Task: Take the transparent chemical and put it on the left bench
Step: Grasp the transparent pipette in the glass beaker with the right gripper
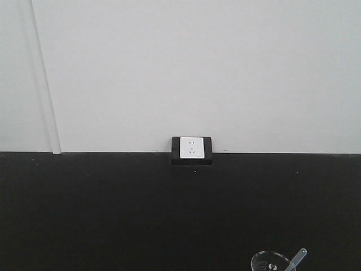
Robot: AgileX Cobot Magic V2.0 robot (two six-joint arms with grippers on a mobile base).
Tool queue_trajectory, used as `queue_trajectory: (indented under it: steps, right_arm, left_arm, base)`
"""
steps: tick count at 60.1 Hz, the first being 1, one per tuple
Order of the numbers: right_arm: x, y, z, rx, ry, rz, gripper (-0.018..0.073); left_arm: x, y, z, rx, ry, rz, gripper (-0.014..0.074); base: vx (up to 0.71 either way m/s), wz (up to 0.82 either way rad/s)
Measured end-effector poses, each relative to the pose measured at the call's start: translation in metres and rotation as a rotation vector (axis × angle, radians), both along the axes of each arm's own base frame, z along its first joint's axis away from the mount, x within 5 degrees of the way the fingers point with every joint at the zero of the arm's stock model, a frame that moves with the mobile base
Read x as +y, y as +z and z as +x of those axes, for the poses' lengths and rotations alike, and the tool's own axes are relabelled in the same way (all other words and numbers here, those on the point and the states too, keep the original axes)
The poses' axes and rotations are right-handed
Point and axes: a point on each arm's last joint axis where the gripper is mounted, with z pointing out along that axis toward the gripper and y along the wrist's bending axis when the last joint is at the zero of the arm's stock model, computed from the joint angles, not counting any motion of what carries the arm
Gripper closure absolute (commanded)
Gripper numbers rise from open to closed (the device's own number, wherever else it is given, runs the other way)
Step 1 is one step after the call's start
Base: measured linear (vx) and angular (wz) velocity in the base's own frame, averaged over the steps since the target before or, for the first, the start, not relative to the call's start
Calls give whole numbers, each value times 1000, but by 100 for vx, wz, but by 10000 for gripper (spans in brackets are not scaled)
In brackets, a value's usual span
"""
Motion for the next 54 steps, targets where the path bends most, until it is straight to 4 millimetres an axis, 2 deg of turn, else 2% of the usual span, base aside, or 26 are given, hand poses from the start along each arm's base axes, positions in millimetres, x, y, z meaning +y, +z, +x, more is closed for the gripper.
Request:
queue_trajectory:
  steps: [9,15,22,34,38,43,47,54]
  right_arm:
    - [3,-6,18,42,3,1,539]
    - [5,-8,25,46,6,3,480]
    - [6,-11,29,58,6,3,354]
    - [6,-14,34,80,5,21,23]
    - [6,-16,35,99,-4,71,-52]
    - [5,-19,39,138,-26,193,-85]
    - [4,-23,44,183,-55,312,-77]
    - [5,-38,59,261,-102,412,-49]
  left_arm:
    - [0,0,0,0,0,0,600]
    - [0,0,0,0,0,0,600]
    - [0,0,0,0,0,0,600]
    - [0,0,0,0,0,0,600]
    - [0,0,0,0,0,0,600]
    - [0,0,0,0,0,0,600]
    - [0,0,0,0,0,0,600]
    - [0,0,0,0,0,0,600]
  base:
    - [0,0]
    - [0,0]
    - [0,0]
    - [0,0]
    - [0,0]
    - [0,0]
    - [0,0]
    - [0,0]
